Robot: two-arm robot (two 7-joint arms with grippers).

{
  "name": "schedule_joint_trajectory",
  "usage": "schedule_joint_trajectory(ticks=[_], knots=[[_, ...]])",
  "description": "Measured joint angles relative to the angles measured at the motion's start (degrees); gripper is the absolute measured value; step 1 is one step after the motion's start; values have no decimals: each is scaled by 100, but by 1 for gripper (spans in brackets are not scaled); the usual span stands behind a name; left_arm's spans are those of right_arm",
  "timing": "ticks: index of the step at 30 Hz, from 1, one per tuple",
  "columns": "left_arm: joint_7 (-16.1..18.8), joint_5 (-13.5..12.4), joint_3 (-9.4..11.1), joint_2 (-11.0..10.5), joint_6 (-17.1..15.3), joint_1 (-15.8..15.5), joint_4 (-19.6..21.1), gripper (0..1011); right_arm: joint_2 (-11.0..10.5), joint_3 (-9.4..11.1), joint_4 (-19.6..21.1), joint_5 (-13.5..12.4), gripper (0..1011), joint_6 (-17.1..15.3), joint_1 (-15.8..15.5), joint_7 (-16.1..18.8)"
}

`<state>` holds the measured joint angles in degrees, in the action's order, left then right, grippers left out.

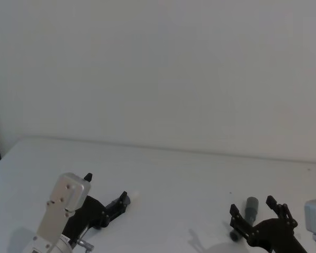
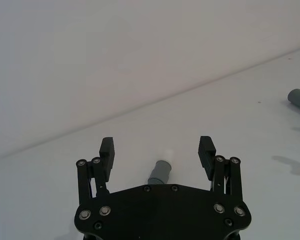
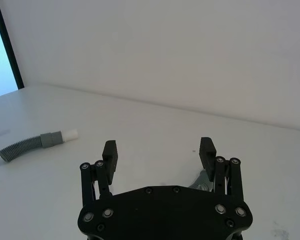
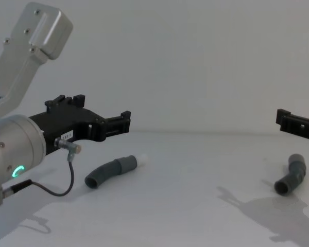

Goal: Use both hands to pick up one end of the pipe from the table, align the ends, and insert them.

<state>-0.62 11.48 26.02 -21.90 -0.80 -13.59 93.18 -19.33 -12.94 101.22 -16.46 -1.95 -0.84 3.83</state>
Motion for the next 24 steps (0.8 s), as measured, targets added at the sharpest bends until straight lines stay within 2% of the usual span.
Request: schedule_joint_trajectory(ticks=[24], knots=[[0, 0, 0, 0, 0, 0, 0, 1002, 0, 0, 0, 0, 1000, 0, 0, 0]])
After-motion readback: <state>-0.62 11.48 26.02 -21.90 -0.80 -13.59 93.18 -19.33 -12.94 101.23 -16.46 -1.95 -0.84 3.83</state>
